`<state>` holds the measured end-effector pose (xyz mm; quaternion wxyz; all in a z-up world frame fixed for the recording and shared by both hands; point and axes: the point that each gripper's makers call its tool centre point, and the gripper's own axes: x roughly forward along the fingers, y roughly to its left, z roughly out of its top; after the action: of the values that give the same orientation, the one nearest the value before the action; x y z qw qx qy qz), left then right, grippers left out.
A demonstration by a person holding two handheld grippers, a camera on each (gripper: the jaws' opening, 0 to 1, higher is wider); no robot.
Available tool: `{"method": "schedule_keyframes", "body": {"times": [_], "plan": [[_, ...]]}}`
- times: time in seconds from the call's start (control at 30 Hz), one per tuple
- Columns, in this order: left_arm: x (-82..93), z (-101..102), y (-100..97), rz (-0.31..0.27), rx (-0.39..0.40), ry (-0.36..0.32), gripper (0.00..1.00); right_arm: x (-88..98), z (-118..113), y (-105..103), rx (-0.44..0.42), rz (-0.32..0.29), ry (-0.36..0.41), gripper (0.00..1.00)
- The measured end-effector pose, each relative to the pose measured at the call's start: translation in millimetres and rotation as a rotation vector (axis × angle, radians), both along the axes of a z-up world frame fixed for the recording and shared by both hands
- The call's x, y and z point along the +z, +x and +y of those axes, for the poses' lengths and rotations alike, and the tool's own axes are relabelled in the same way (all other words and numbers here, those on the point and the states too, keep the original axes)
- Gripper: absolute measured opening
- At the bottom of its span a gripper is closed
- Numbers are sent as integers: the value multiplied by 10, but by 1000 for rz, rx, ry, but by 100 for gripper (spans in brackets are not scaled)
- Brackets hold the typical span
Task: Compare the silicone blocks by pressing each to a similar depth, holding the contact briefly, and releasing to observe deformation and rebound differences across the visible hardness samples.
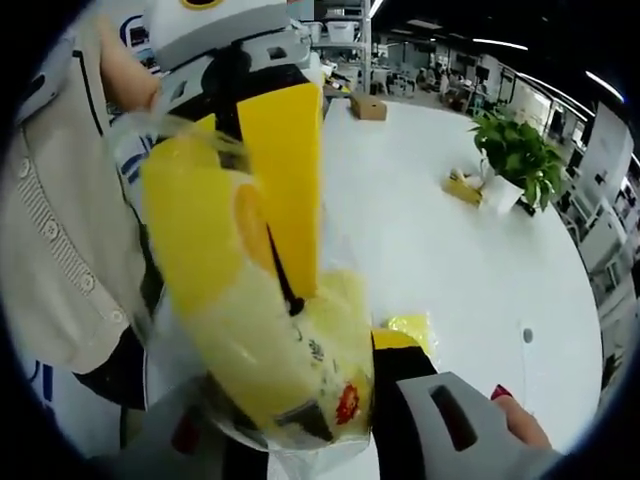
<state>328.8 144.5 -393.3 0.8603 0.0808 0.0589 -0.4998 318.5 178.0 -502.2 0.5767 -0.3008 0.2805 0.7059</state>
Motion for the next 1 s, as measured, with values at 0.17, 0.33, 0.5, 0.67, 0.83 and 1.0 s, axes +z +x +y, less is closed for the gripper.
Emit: {"method": "schedule_keyframes", "body": {"times": [0.17, 0.33, 0.5, 0.67, 0.83, 1.0], "plan": [[-8, 9, 32, 22, 11, -22, 0, -3, -20, 30, -14, -8, 14, 32], [-25, -16, 59, 41, 15, -30, 0, 26, -71, 107, -60, -24, 60, 39], [-81, -70, 70, 68, 17, -39, 0, 54, -140, 157, -117, -32, 112, 46], [-126, -122, 92, 94, 22, -48, 0, 75, -226, 198, -191, -47, 178, 52], [-112, -107, 77, 125, 39, -84, 0, 139, -380, 279, -319, -78, 287, 57], [-160, -194, 130, 147, 51, -103, 0, 256, -613, 323, -471, -113, 405, 59]]}}
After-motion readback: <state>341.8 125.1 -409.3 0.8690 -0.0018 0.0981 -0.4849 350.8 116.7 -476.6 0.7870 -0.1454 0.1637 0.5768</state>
